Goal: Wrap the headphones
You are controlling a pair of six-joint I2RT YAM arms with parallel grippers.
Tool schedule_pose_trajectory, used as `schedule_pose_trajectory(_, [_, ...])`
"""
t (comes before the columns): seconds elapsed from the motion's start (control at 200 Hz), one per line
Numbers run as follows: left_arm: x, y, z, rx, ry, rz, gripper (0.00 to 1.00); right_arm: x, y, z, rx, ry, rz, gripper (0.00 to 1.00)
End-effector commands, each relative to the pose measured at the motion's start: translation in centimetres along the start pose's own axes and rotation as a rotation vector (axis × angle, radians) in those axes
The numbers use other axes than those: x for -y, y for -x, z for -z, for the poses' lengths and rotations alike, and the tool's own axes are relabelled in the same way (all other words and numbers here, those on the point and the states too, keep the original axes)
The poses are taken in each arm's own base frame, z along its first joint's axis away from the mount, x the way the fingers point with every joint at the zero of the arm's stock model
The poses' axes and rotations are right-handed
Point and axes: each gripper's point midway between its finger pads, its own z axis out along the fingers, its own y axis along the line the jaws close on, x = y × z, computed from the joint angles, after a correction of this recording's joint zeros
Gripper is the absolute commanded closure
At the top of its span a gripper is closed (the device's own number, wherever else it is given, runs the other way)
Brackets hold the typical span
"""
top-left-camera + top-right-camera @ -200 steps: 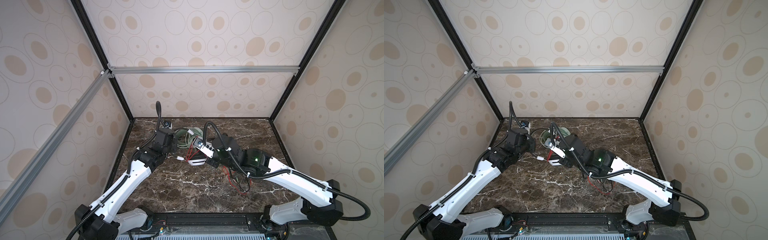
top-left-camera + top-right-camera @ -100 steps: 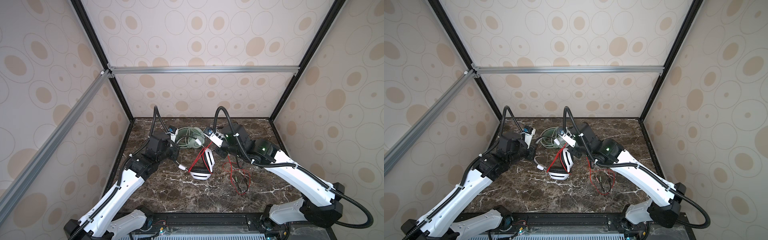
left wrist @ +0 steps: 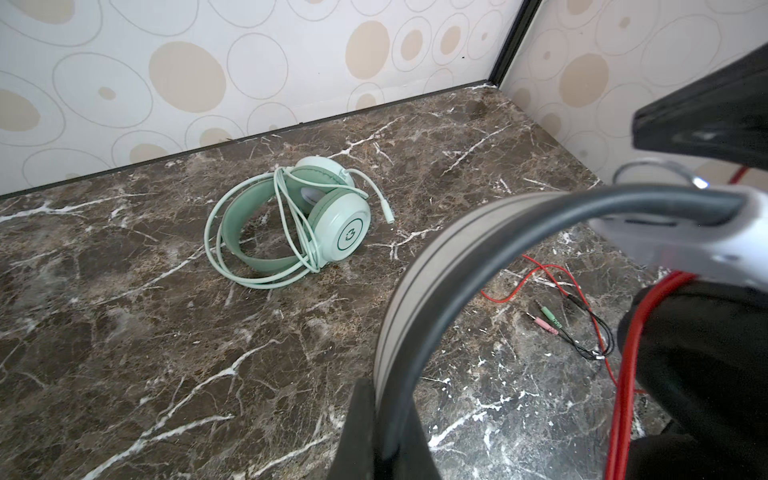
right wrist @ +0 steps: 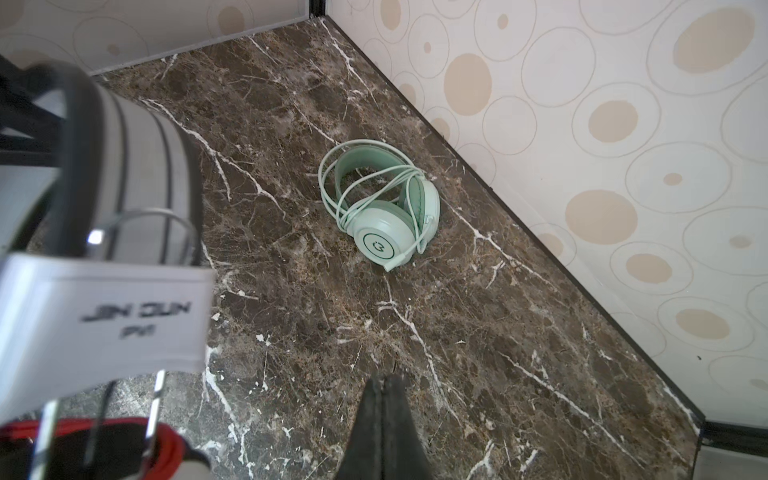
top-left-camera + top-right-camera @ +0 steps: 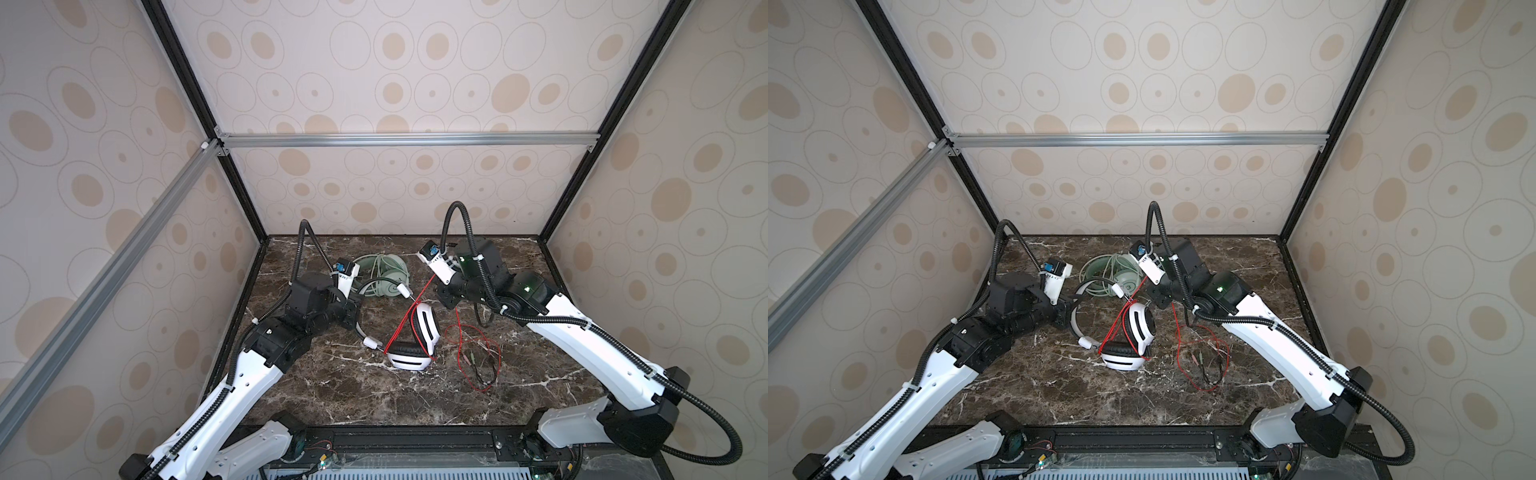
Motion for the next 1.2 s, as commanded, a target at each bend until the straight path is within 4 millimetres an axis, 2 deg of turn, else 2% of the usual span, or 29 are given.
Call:
schedule_pose_trajectory(0.0, [2.0, 1.3, 1.4, 0.041, -0.098, 0.003, 1.0, 1.4, 1.2, 1.1, 0.092, -0.012, -0.104, 0.99])
schedule_pose_trajectory(0.31, [3.2, 2.7, 3.0, 0.073, -0.158, 0.018, 1.0, 2.2, -0.8, 1.4, 0.132, 0.017, -0.21, 0.95])
schedule_pose_trajectory(0.645, [5.0, 7.3, 5.4, 0.176, -0.234, 0.008, 1.0, 0.3, 0.1, 2.3, 0.263, 0.118, -0.2, 0.89])
schedule_pose_trajectory(1.195, [7.2, 15.3, 9.3, 0.35, -0.323, 0.015, 1.0, -0.5, 0.1, 1.8, 0.364, 0.163, -0.256, 0.87])
